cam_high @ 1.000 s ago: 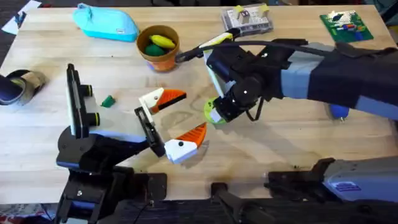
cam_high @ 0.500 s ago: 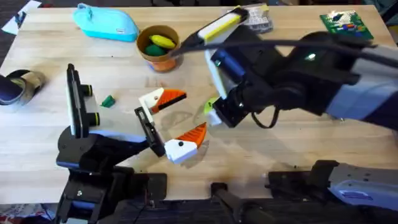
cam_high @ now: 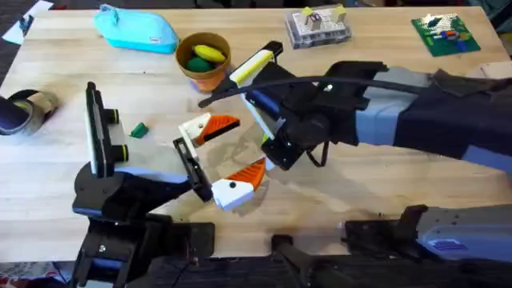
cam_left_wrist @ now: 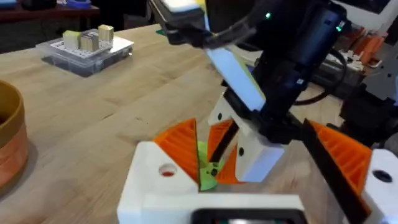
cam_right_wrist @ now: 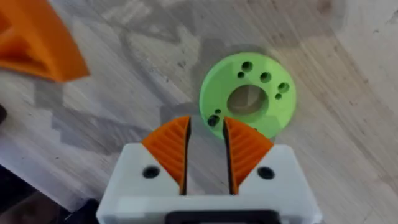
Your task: Pick up the gripper from the table and insert it into the empty holder that is missing its gripper. Then pick up a screw, insert it into the mounting hole, and use the screwdriver to tighten it. Finally, clean up the table by picking up the vegetable and placing it into the bucket.
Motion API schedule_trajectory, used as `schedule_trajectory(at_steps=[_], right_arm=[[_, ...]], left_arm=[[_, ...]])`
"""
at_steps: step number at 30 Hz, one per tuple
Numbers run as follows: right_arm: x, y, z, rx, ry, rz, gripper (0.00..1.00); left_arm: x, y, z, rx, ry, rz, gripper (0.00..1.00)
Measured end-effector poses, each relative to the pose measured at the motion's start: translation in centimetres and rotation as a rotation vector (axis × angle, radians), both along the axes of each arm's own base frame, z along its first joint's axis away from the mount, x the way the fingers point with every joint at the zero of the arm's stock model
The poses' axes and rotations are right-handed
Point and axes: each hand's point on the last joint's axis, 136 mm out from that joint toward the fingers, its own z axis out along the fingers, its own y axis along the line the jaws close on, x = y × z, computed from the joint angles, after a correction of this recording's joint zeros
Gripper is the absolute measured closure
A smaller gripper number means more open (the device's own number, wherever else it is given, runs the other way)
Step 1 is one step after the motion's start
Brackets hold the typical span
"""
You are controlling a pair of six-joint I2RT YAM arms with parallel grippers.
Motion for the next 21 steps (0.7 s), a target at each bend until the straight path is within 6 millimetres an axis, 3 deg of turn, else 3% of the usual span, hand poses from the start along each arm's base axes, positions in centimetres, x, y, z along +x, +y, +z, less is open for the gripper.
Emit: schedule_trajectory(at_steps=[12,19,21], right_arm=[[0.1,0.0,-0.9,-0.019,0.012,0.005,0.706],[0.1,0.0,-1.2,-0.028,0.018,0.006,0.979],[0.1,0.0,-1.2,-0.028,0.018,0.005,0.993]], left_arm=[[0.0,0.0,0.0,0.0,0.0,0.0,0.009],[0.0,0.0,0.0,0.0,0.0,0.0,0.009],[0.0,0.0,0.0,0.0,0.0,0.0,0.009]])
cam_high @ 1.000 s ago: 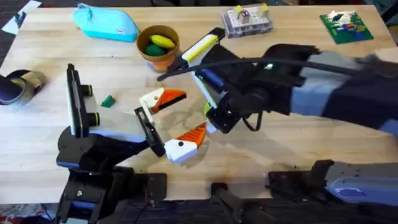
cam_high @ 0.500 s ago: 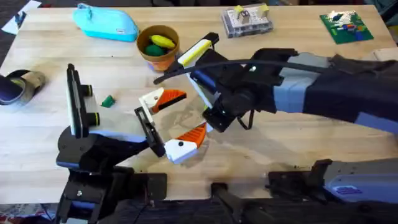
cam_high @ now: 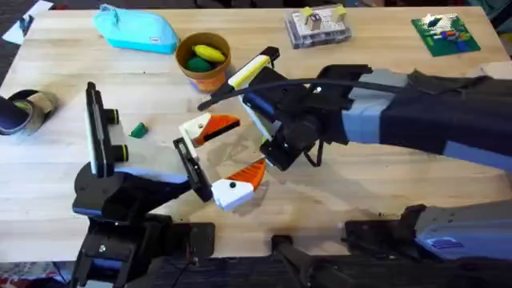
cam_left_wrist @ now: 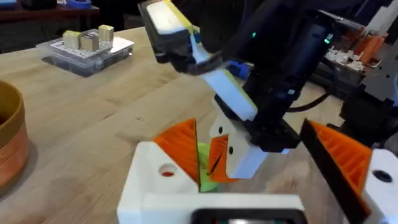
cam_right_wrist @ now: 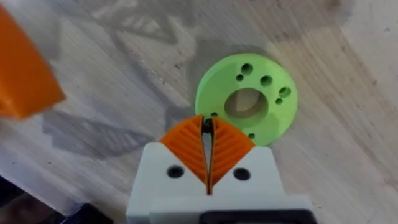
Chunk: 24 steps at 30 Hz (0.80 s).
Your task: Pick up the gripper from the table and insert it into the empty holder that is missing its gripper. Then pick up a screw, insert it into the mounting hole, and use the screwdriver to tighten it. Finally, clean up the table by picking up the vegetable and placing it into the bucket.
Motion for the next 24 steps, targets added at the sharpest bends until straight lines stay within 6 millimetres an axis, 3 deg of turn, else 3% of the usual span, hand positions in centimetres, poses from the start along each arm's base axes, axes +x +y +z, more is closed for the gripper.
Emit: schedule_trajectory(at_steps=[5,11,15,18,24], right_arm=[[0.2,-0.3,0.0,-0.015,-0.01,-0.003,0.994],[0.7,-2.2,0.7,-0.084,-0.012,-0.037,0.995],[2.4,-2.5,3.5,-0.061,-0.052,-0.082,0.995],[3.8,-1.6,6.4,-0.001,-0.114,-0.094,0.995],[4.5,-0.3,11.1,0.059,-0.167,-0.087,0.995]], left_arm=[[0.0,0.0,0.0,0.0,0.0,0.0,0.009],[0.0,0.0,0.0,0.0,0.0,0.0,0.009],[0.0,0.0,0.0,0.0,0.0,0.0,0.009],[0.0,0.0,0.0,0.0,0.0,0.0,0.009],[0.0,0.0,0.0,0.0,0.0,0.0,0.009]])
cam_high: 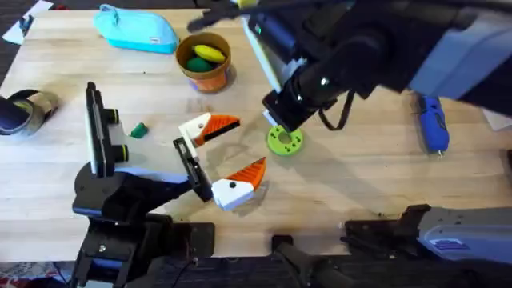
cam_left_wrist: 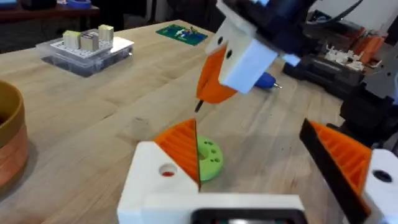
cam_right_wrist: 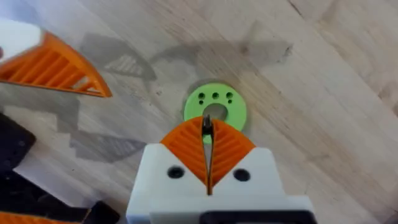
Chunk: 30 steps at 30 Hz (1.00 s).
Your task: Pick up the gripper from the table and insert it into the empty holder that is missing its gripper. Then pick up a screw, insert it into the mounting hole, and use the screwdriver to tighten it. Finally, clean up the table by picking up the vegetable and placing it into the bucket.
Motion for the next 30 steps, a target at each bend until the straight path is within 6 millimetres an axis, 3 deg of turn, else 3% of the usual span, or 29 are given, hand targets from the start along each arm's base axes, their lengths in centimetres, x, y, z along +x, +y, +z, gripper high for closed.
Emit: schedule_trajectory(at_steps=[7,11,16,20,30], right_arm=[[0.9,2.4,8.0,0.125,-0.053,0.035,0.995],[0.8,4.0,10.5,0.172,-0.029,0.069,0.995],[0.4,6.3,10.9,0.176,0.001,0.121,0.995],[-1.1,8.6,10.5,0.183,0.01,0.197,0.995],[-2.5,11.5,8.8,0.165,0.03,0.292,0.995]], left_arm=[[0.0,0.0,0.0,0.0,0.0,0.0,0.009],[0.0,0.0,0.0,0.0,0.0,0.0,0.009],[0.0,0.0,0.0,0.0,0.0,0.0,0.009],[0.0,0.0,0.0,0.0,0.0,0.0,0.009],[0.0,0.0,0.0,0.0,0.0,0.0,0.009]])
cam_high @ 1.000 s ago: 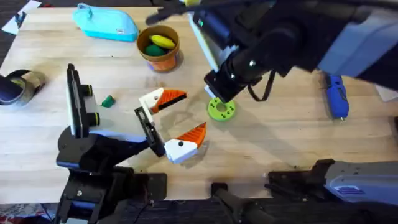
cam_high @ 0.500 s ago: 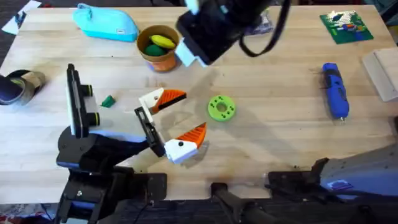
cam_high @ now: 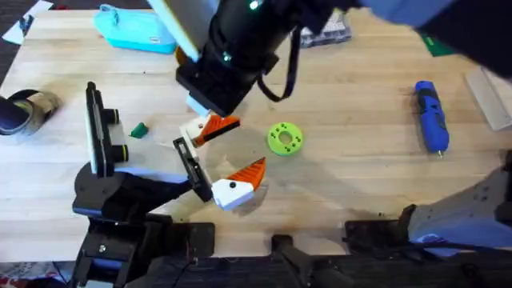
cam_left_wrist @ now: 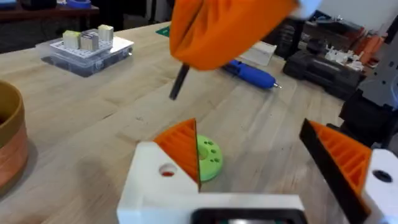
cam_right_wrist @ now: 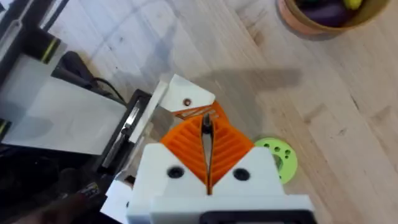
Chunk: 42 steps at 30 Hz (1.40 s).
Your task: Pick up the gripper from the table and insert it into the empty holder that is missing its gripper. Then pick up a screw, insert it into the mounting hole, and use the screwdriver to tighten it. Finally, clean up the table by picking up the vegetable and placing it into the bucket.
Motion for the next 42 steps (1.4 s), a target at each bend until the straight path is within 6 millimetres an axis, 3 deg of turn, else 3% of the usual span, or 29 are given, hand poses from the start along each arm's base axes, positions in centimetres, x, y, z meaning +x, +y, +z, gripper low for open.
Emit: schedule_trajectory(at_steps=[9,42], right_arm=[[-1.2,1.8,-2.6,-0.034,0.06,0.094,0.995],[-1.2,2.0,-2.6,-0.033,0.045,0.132,0.995]], left_arm=[[0.0,0.0,0.0,0.0,0.0,0.0,0.009],[-0.3,-0.2,0.0,0.019,-0.036,-0.024,0.009]])
